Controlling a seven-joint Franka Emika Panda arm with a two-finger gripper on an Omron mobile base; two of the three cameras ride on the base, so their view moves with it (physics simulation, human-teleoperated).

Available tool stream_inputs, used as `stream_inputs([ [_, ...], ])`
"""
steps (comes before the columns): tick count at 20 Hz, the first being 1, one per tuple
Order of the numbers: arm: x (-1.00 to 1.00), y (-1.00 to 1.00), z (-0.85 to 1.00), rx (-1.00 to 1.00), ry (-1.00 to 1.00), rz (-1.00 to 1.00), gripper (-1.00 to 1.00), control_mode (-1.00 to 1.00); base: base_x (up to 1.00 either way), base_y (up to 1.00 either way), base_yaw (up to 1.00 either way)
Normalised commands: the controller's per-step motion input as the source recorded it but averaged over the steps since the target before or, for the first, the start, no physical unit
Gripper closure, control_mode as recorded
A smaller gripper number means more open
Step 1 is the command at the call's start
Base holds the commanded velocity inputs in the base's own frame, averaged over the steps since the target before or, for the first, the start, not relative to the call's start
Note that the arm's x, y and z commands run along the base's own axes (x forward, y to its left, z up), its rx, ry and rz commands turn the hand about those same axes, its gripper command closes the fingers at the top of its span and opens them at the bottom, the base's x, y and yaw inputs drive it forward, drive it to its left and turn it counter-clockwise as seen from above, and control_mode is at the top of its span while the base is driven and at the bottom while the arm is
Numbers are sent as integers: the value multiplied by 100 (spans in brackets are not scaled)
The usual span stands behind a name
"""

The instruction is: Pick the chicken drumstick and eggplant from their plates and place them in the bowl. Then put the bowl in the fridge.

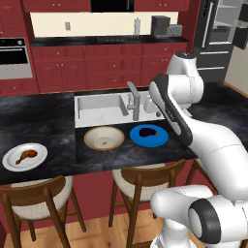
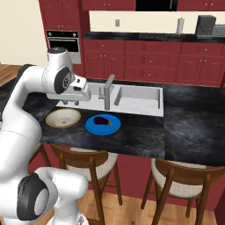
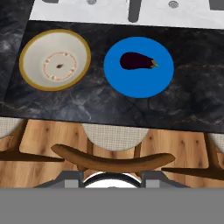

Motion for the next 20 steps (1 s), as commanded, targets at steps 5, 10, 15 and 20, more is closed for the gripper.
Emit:
stream_inputs([
  [5,-7,-1,-6,0,0,-1,-100,-100,0,0,0],
  [10,-4,-12,-16,2,-8,-34,-100,-100,0,0,0],
  [15,2,-27,-13,10,0,-45,-100,-100,0,0,0],
  [20,11,-42,-12,20,1,-25,-100,-100,0,0,0],
])
